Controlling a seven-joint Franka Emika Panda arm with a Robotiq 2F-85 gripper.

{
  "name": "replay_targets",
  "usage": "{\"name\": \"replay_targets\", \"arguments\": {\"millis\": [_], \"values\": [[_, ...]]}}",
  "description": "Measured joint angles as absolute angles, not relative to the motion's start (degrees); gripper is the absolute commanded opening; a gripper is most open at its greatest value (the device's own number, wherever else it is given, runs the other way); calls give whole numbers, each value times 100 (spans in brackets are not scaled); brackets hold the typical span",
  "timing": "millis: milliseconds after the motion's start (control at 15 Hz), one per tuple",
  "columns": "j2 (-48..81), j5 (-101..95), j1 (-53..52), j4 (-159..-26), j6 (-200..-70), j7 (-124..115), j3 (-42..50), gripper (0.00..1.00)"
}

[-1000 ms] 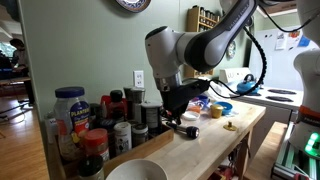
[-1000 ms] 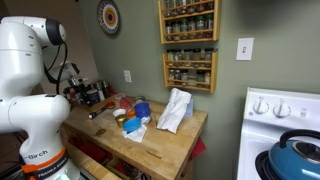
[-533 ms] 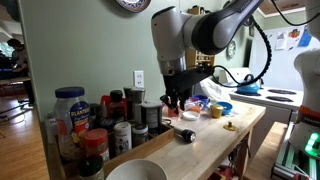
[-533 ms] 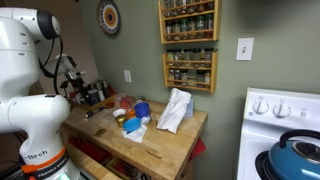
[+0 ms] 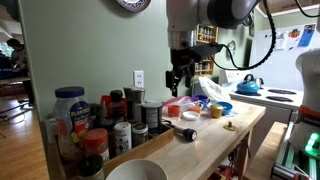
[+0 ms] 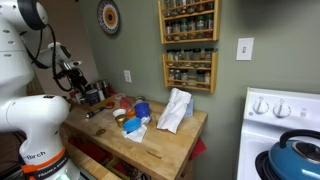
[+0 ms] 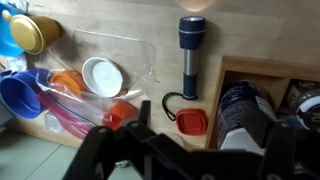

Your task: Turn on the torch

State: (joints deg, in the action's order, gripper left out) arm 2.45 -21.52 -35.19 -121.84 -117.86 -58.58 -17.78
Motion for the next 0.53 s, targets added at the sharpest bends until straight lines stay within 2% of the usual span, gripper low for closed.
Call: {"name": "replay_targets", "arguments": {"millis": [533], "values": [[-868,-746,-2987,-12699,-12203,-4189,-1982,100]]}}
